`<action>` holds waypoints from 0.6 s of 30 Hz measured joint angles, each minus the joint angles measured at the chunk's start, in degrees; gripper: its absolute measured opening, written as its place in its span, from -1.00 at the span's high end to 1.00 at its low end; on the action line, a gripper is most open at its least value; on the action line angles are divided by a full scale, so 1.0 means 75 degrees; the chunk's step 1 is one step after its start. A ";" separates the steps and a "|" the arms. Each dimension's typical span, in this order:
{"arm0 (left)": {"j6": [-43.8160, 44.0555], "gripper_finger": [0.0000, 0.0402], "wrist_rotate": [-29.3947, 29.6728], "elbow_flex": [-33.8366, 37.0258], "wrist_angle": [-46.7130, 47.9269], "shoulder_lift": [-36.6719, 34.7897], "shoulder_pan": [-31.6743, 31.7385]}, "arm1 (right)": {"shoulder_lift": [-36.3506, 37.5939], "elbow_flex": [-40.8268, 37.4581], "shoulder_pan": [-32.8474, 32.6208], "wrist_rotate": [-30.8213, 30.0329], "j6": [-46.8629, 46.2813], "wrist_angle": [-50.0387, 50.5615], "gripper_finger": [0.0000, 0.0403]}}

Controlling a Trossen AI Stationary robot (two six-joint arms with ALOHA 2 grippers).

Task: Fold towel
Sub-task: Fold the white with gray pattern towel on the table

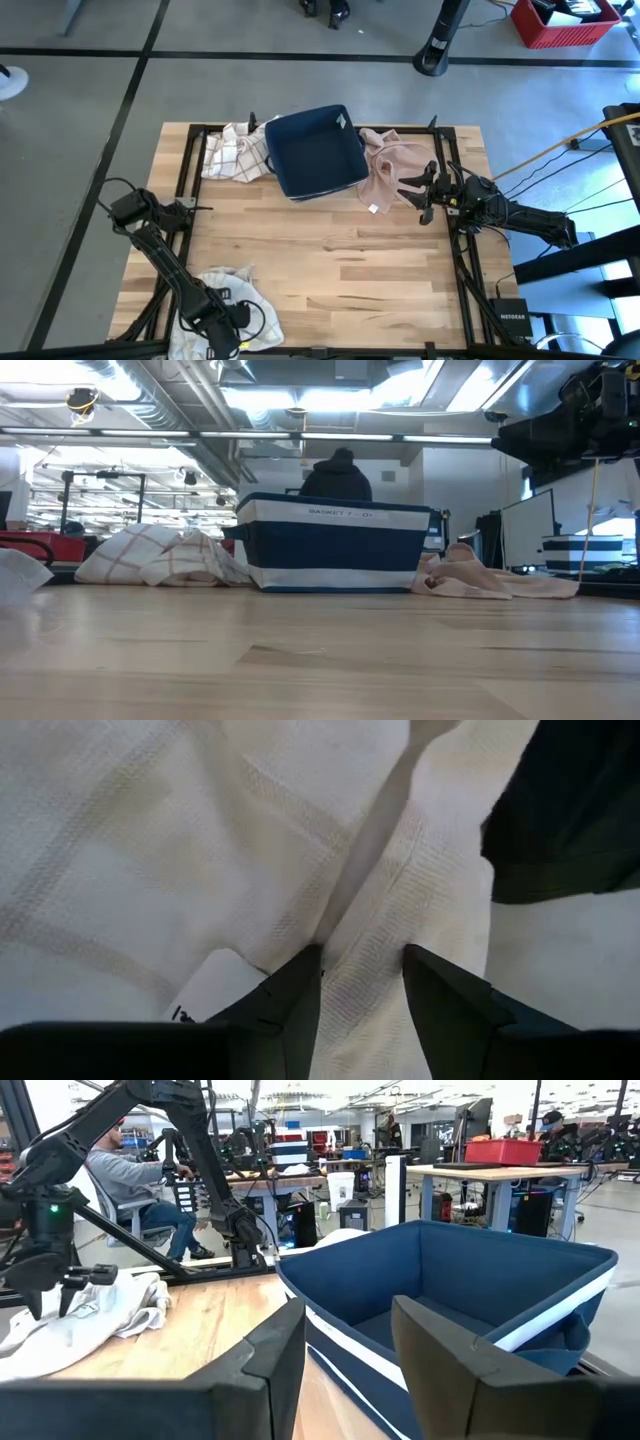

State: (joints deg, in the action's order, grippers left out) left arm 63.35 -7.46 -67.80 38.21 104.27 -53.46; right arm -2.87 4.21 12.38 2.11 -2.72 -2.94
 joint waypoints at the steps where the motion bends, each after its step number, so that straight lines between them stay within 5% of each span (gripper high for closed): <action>1: -0.0073 0.36 -0.0016 -0.0001 0.0015 0.0002 0.0008 | 0.0000 0.0000 0.0000 -0.0001 0.0000 0.0000 0.24; 10: -0.0329 0.94 -0.0116 0.0002 -0.0146 0.0026 0.0248 | 0.0002 0.0003 0.0000 -0.0090 -0.0003 -0.0027 0.24; 18: -0.0601 0.99 -0.0019 -0.0591 0.0742 -0.0492 0.0861 | -0.0019 0.0004 -0.0006 0.0551 -0.0385 -0.0884 0.24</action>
State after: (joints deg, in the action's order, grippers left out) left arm 58.84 -7.60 -72.23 43.78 100.58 -47.00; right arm -3.01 4.24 12.34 6.24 -5.61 -9.57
